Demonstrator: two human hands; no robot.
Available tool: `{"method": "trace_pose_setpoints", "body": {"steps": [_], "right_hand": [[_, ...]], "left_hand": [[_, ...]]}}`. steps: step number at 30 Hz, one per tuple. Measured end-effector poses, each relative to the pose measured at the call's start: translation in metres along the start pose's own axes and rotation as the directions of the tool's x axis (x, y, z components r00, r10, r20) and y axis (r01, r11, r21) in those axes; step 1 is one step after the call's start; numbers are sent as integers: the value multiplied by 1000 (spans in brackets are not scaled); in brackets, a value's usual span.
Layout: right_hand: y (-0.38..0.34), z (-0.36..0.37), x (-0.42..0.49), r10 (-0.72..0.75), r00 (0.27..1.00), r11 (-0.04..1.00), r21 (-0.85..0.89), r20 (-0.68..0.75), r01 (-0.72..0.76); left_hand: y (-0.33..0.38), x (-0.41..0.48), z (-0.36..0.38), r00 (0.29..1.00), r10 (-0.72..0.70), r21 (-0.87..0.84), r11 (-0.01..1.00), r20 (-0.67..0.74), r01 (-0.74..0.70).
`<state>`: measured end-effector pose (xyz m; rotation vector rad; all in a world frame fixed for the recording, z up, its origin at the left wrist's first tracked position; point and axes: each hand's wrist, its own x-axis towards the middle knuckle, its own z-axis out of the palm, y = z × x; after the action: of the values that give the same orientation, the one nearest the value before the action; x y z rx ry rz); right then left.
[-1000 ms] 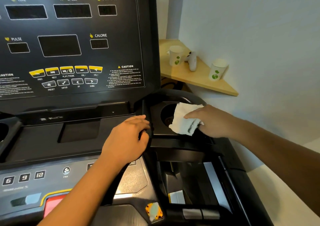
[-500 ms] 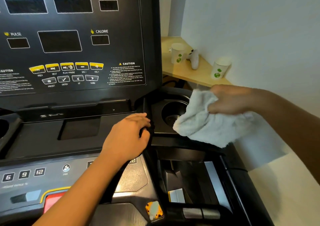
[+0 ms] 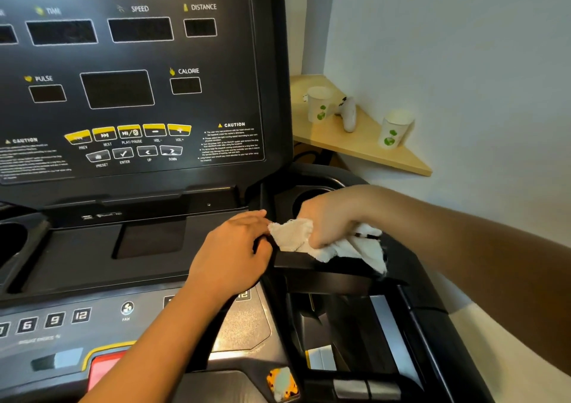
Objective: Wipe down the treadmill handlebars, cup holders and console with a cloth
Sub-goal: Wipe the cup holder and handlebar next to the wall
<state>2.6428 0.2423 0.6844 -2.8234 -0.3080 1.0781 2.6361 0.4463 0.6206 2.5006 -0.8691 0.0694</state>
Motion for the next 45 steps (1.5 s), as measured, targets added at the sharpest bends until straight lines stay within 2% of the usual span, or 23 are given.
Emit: {"method": "trace_pose_setpoints", "body": {"steps": [4, 7, 9, 11, 14, 16, 18, 20, 22, 24, 26, 30, 33, 38, 42, 44, 45], "right_hand": [[27, -2, -10, 7, 997, 996, 88, 71, -13], [33, 0, -19, 17, 999, 999, -40, 37, -15], [32, 4, -23, 41, 997, 981, -186, -59, -51], [29, 12, -21, 25, 973, 959, -271, -231, -89], [13, 33, -6, -78, 899, 952, -299, -432, -61], [2, 44, -1, -150, 855, 953, -304, -497, -9], [6, 46, -4, -150, 876, 982, -170, -459, 80], [24, 38, -16, -137, 925, 983, 68, -355, 171], [41, 25, -31, -128, 937, 971, 149, -326, 185], [51, 19, -38, -112, 932, 979, 124, -345, 163], [50, 21, -40, -124, 946, 986, 66, -301, 150], [48, 29, -44, -77, 970, 986, -159, -233, 40], [46, 32, -43, -45, 962, 975, -222, -270, -17], [26, 49, -30, -41, 922, 999, -26, -385, 34], [23, 67, -25, -12, 837, 981, 155, -547, 116], [27, 76, -25, -1, 841, 969, 206, -542, 134], [30, 78, -28, 10, 866, 966, 227, -500, 120]], "left_hand": [[-1, 1, 2, 1000, -6, -2, 1000, -7, 6], [-2, 2, 3, 1000, -14, -4, 1000, -16, 14], [-2, 2, 4, 1000, -16, 7, 1000, -14, 16], [-2, 3, 4, 1000, -20, 21, 1000, -11, 20], [-1, 3, 2, 1000, -21, 34, 999, -6, 21], [0, 2, 2, 1000, -13, 38, 999, -1, 13], [-1, 1, 2, 1000, -8, 38, 999, 8, 8], [-2, 1, 2, 1000, -6, 40, 999, 10, 6], [-1, 1, 3, 1000, -6, 39, 999, 9, 6], [-1, 1, 3, 1000, -5, 41, 999, -3, 5], [-2, 1, 4, 1000, -3, 35, 999, -10, 4], [-3, 0, 4, 1000, -6, 17, 1000, -11, 6], [-4, 1, 5, 1000, -11, 16, 1000, -13, 11], [-4, 4, 6, 1000, -12, 43, 999, -16, 13], [-3, 6, 6, 1000, 15, 107, 994, -3, -14], [-2, 4, 5, 1000, 6, 93, 996, -3, -5], [-1, 3, 3, 1000, 5, 82, 997, -2, -5]]}}
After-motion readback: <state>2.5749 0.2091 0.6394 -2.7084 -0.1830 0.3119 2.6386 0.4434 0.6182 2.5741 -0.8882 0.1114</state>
